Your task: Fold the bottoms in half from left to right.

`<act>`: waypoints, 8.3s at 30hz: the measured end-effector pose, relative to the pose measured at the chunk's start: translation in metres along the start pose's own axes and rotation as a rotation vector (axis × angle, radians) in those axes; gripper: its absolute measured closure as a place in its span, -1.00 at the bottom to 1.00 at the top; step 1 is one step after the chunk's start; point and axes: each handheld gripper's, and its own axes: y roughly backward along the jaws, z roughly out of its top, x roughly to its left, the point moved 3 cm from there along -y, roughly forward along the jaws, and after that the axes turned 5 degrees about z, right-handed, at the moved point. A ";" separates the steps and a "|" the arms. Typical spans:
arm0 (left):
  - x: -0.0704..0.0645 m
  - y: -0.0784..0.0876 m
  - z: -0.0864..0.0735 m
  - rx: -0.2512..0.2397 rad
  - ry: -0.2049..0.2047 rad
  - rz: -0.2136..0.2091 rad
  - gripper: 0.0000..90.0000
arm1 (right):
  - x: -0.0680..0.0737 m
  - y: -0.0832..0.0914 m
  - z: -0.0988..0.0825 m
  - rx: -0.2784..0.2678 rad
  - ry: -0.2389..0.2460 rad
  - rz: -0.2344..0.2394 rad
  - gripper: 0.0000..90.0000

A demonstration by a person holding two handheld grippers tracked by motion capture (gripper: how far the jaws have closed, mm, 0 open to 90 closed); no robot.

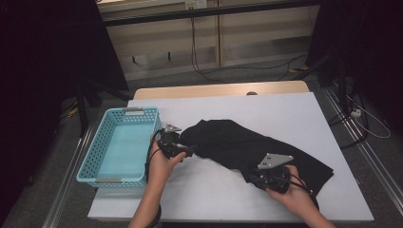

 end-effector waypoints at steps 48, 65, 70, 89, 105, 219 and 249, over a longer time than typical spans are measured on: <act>0.003 0.005 0.002 -0.001 0.000 -0.005 -0.58 | -0.087 0.082 -0.055 -0.019 -0.292 -0.243 0.29; 0.000 0.003 0.006 -0.007 -0.012 -0.010 -0.58 | -0.090 0.094 -0.063 0.024 -0.284 -0.250 1.00; 0.000 0.003 0.006 -0.008 -0.011 -0.009 -0.58 | -0.098 0.097 -0.069 0.014 -0.309 -0.263 1.00; 0.000 0.005 0.007 -0.011 -0.016 -0.012 -0.58 | -0.104 0.090 -0.077 0.012 -0.400 -0.240 0.83; -0.001 0.006 0.008 -0.022 -0.015 -0.006 -0.58 | -0.122 0.105 -0.083 0.032 -0.405 -0.293 0.99; 0.028 -0.014 0.004 -0.006 0.059 0.103 0.07 | 0.005 0.042 -0.022 0.025 0.018 0.176 0.96; 0.027 -0.028 0.028 0.002 0.070 0.025 0.11 | 0.006 0.043 -0.024 0.014 0.010 0.219 0.94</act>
